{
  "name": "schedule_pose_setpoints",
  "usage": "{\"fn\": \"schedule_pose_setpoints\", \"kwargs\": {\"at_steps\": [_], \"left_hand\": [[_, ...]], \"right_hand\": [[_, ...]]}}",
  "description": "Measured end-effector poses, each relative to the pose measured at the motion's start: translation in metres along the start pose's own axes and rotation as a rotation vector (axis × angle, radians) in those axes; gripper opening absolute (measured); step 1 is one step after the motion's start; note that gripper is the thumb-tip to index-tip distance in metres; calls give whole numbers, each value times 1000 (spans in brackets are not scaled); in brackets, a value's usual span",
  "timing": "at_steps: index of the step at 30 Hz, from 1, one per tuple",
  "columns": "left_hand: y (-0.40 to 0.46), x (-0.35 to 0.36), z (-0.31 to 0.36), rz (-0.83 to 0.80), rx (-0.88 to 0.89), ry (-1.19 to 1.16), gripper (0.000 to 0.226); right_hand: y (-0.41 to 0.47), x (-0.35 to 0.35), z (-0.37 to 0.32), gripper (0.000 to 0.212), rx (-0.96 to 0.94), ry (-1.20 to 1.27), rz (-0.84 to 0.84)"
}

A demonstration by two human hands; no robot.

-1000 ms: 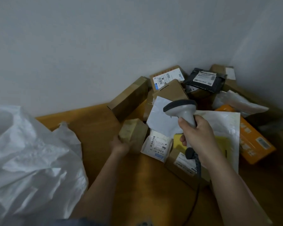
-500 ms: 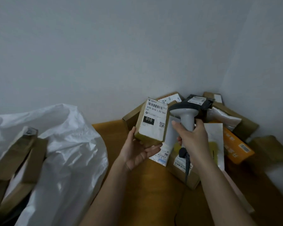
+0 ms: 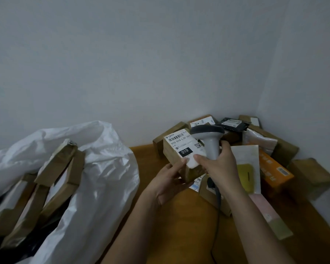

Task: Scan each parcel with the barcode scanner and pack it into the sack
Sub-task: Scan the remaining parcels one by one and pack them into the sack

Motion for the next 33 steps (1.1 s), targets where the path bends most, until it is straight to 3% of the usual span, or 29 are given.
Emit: {"fn": "schedule_pose_setpoints", "kwargs": {"at_steps": [3, 5, 9, 16, 33], "left_hand": [[-6, -3, 0, 95, 45, -8, 65], [-9, -10, 0, 163, 65, -5, 60], [-12, -24, -1, 320, 98, 66, 54], [-20, -32, 0, 394, 115, 28, 40], [-38, -41, -9, 462, 112, -29, 58]], "right_hand": [[-11, 0, -12, 30, 5, 34, -39], [-15, -4, -24, 25, 22, 37, -72], [-23, -17, -50, 38, 32, -42, -130], [-47, -39, -94, 36, -22, -100, -189], [-89, -58, -134, 38, -155, -162, -250]]}}
Point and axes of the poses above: each hand's wrist, its own y-axis towards the middle knuckle, its own x-axis out of the palm, z = x × y, the point moved 1 cm from there along y, towards the middle knuckle, and after that the axes turned 2 degrees about -x, right-handed, at the moved point
